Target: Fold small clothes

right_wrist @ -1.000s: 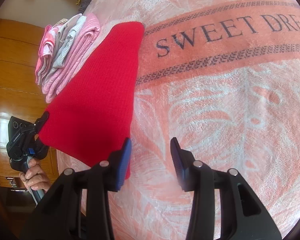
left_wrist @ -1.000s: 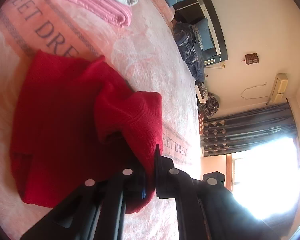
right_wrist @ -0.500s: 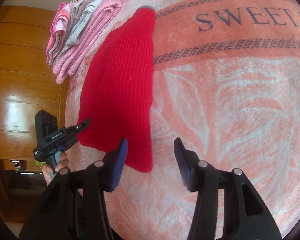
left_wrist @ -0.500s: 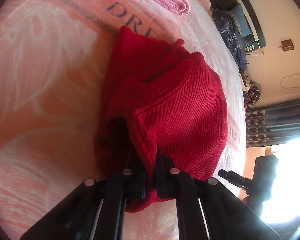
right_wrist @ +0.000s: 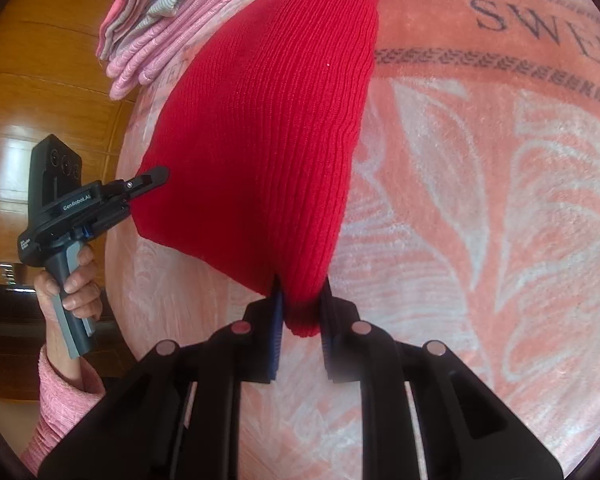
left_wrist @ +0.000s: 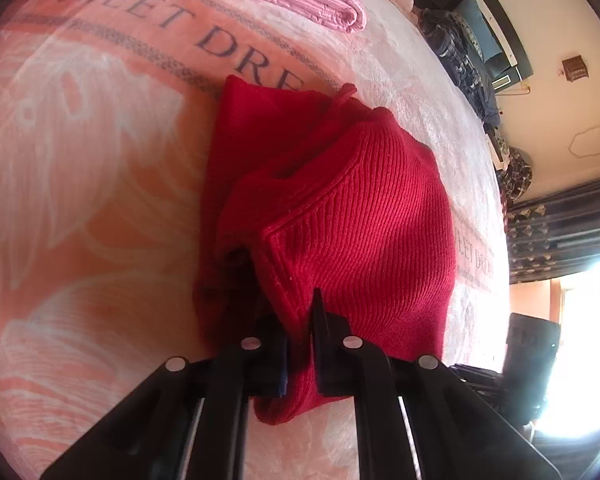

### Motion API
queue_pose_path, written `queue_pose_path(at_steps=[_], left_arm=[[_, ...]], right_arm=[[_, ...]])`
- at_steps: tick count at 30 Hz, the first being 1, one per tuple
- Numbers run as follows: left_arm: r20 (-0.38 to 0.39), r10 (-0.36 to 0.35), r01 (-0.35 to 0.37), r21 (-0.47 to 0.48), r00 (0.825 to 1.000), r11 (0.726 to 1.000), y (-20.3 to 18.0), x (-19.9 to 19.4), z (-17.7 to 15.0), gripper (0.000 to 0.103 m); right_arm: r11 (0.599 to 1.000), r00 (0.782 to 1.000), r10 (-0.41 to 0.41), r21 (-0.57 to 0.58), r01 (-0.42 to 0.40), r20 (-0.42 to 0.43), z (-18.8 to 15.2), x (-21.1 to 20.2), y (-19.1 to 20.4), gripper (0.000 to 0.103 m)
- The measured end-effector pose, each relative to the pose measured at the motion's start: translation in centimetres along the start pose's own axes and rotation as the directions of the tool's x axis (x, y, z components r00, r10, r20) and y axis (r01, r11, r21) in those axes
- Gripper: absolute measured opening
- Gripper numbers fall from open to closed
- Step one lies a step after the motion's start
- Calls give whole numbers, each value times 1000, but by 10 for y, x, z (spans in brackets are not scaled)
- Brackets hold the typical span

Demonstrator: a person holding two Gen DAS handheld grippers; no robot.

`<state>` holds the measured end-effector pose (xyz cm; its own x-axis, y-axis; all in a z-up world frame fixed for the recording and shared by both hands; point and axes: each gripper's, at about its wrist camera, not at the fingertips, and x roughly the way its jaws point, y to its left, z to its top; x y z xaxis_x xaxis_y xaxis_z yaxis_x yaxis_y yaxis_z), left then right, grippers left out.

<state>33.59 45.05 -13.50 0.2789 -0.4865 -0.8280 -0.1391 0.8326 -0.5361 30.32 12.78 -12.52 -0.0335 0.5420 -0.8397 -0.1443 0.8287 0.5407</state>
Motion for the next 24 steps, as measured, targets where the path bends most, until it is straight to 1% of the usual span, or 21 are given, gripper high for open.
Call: queue_pose_path(at_steps=[2, 3, 4, 7, 10, 11, 12, 13, 14, 15, 16, 17, 19, 20, 22, 24], left_arm=[[-26, 56, -55, 16, 998, 998, 2, 12, -2, 9], [-44, 68, -68, 12, 997, 998, 4, 20, -3, 9], [-52, 70, -69, 4, 996, 998, 5, 25, -4, 10], [-52, 75, -75, 13, 996, 997, 4, 25, -3, 10], [-71, 67, -67, 2, 995, 998, 6, 21, -1, 17], [-90, 61, -61, -2, 994, 998, 7, 19, 2, 25], [-103, 48, -48, 1, 993, 999, 8, 13, 7, 30], [-96, 22, -22, 1, 995, 1000, 9, 2, 12, 42], [-68, -24, 23, -7, 997, 1000, 11, -14, 19, 56], [-15, -70, 69, -31, 997, 997, 18, -30, 27, 62], [51, -93, 97, -69, 994, 993, 24, -46, 34, 66], [105, -103, 114, -101, 989, 988, 30, -58, 42, 66], [153, -143, 163, -129, 978, 978, 36, -61, 55, 64], [150, -154, 175, -137, 977, 975, 37, -55, 61, 60], [118, -151, 165, -126, 981, 978, 32, -36, 73, 53], [84, -124, 130, -68, 989, 989, 18, -14, 85, 48]], right_arm=[[999, 999, -33, -6, 33, -17, -4, 4, -5, 14], [999, 998, -51, -4, 51, -30, -6, 10, -8, 14], [998, 997, -66, -5, 66, -43, -8, 17, -11, 14], [998, 997, -67, 1, 67, -46, -9, 21, -14, 14], [997, 997, -71, -12, 71, -41, -9, 22, -14, 15], [998, 997, -65, -17, 65, -41, -9, 21, -13, 19], [999, 998, -48, -20, 47, -45, -8, 18, -13, 22], [999, 998, -36, -19, 35, -46, -5, 14, -10, 28], [999, 999, -28, -24, 27, -40, -4, 6, -9, 43], [999, 1000, -26, -39, 25, -15, -3, -3, -6, 48], [997, 999, -38, -59, 39, 20, 0, -13, -3, 49], [995, 997, -57, -73, 61, 49, 3, -21, -1, 49], [994, 994, -62, -79, 69, 93, 9, -31, -1, 49], [995, 993, -55, -77, 63, 106, 11, -34, -3, 49], [994, 990, -66, -74, 76, 121, 15, -37, -6, 49], [992, 985, -91, -78, 103, 146, 17, -42, -10, 48]])
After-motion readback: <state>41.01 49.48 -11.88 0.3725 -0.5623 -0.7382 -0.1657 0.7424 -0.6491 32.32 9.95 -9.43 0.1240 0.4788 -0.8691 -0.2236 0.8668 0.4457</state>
